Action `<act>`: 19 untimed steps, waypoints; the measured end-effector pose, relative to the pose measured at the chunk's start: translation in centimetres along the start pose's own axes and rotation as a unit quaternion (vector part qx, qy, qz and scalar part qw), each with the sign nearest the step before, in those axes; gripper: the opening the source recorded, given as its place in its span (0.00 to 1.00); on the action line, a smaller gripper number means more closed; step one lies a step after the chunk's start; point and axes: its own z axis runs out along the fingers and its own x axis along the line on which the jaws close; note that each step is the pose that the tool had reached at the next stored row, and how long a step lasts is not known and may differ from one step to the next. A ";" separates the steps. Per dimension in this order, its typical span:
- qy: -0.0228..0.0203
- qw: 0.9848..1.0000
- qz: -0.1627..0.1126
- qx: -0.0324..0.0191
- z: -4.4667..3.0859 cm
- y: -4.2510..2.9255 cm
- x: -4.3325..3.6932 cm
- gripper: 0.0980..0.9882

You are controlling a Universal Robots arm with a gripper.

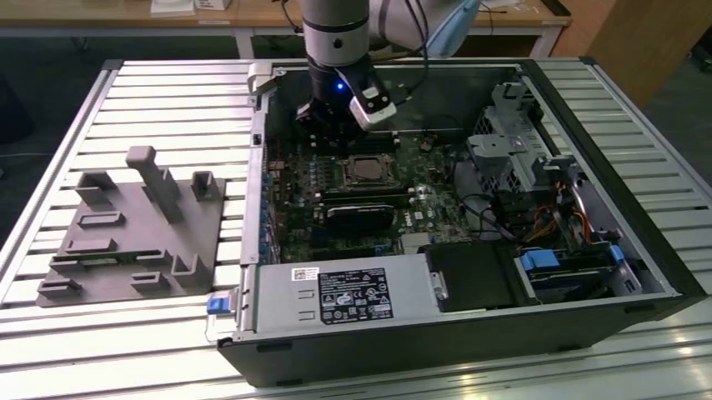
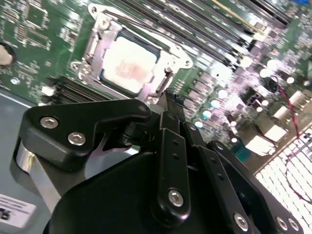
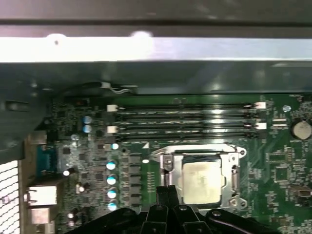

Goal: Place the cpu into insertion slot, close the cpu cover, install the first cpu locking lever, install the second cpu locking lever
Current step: 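Install the first cpu locking lever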

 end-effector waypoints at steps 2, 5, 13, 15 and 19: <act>0.000 1.000 0.000 0.000 -0.03 -0.02 0.43 0.01; -0.001 1.000 0.000 -0.001 -0.07 -0.04 1.08 0.01; 0.000 1.000 0.002 -0.032 -0.11 -0.07 1.67 0.01; 0.000 0.999 0.002 -0.038 -0.11 -0.08 1.72 0.01; 0.001 0.998 0.003 -0.061 -0.13 -0.10 1.97 0.01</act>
